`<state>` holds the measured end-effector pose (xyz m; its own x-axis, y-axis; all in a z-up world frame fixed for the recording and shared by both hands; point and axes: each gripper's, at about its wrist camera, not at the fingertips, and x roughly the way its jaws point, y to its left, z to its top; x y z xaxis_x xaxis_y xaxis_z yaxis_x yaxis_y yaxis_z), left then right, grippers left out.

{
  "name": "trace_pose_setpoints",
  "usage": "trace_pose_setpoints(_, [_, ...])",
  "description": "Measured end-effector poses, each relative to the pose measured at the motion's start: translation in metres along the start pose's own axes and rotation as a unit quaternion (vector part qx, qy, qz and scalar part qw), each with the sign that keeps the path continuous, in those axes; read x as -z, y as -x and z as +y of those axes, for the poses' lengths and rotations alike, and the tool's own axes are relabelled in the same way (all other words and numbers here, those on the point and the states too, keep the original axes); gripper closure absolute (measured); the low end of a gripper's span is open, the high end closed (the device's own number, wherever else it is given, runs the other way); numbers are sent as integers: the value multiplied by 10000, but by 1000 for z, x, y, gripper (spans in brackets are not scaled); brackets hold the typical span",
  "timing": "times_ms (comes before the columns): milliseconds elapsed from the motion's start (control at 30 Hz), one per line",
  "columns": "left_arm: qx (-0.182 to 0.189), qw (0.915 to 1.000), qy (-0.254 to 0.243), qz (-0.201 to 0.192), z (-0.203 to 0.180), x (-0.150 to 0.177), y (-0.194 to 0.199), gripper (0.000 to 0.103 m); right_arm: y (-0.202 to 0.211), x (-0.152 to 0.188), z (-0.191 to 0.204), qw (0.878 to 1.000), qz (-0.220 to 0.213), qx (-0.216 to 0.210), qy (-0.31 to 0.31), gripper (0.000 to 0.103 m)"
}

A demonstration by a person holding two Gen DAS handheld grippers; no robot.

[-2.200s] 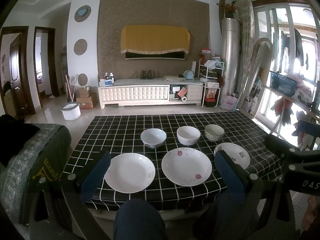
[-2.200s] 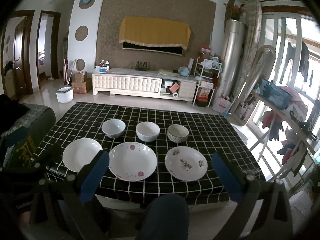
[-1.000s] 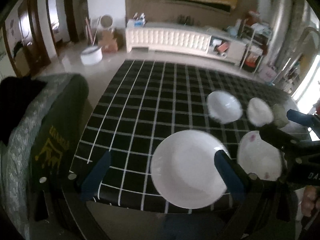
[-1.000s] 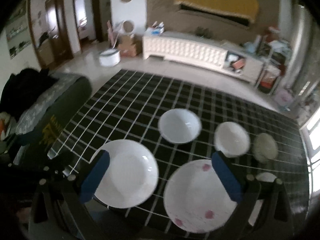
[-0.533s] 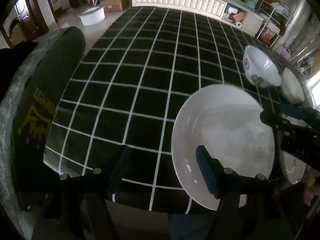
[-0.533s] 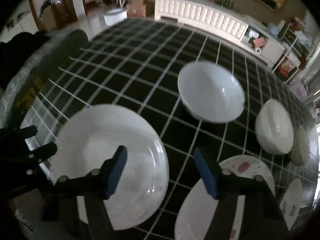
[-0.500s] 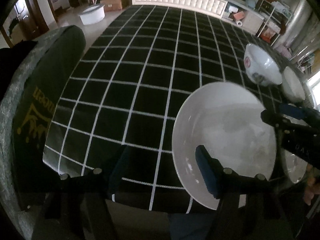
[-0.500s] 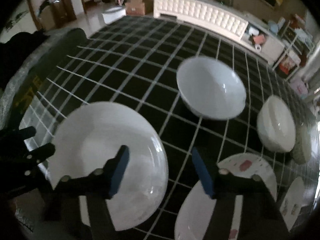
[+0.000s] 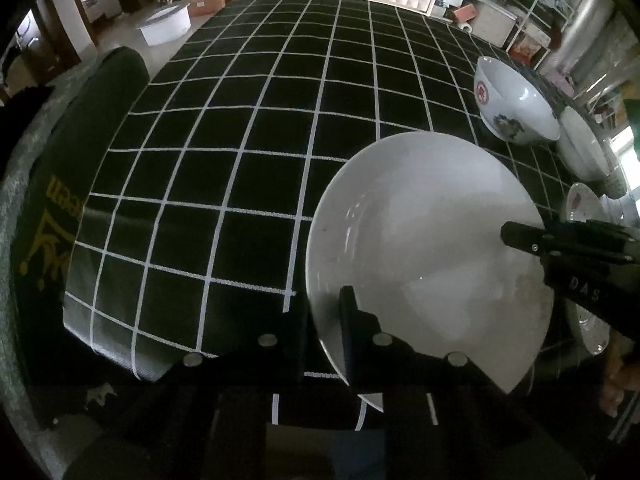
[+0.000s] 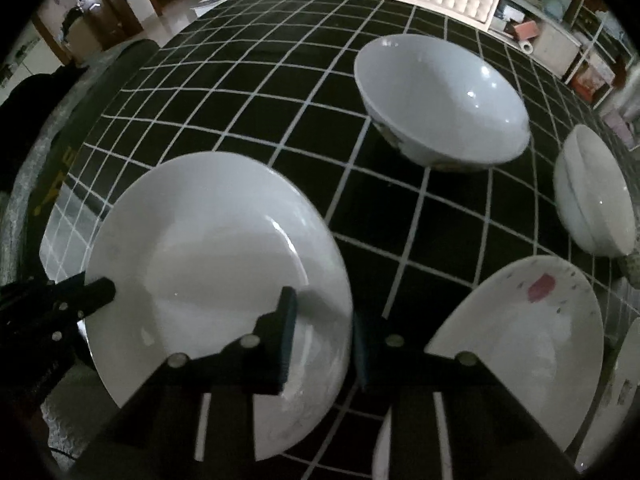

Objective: Organize plates and bowls

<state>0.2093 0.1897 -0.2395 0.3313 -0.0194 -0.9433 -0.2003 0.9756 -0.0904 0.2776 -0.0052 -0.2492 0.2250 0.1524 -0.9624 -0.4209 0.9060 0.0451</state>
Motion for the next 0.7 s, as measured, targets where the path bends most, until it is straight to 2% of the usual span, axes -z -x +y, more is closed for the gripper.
trace_pose_setpoints(267, [-86, 9997, 234, 21, 12, -12, -2, 91, -4, -15, 11, 9999, 88, -67, -100, 74])
trace_pose_setpoints(400, [-259, 9996, 131, 53, 10, -10, 3, 92, -2, -18, 11, 9998, 57, -149, -116, 75])
trace_pose_setpoints(467, [-465, 9989, 31, -90, 8, -8, 15, 92, 6, -14, 8, 9999, -78, -62, -80, 75])
trace_pose_setpoints(533, [-511, 9985, 49, -201, 7, -9, 28, 92, 18, -10, 2, 9997, -193, -96, -131, 75])
trace_pose_setpoints(700, [-312, 9983, -98, -489, -14, -14, 67, 92, 47, 6, -24, 9987, -411, -25, -310, 75])
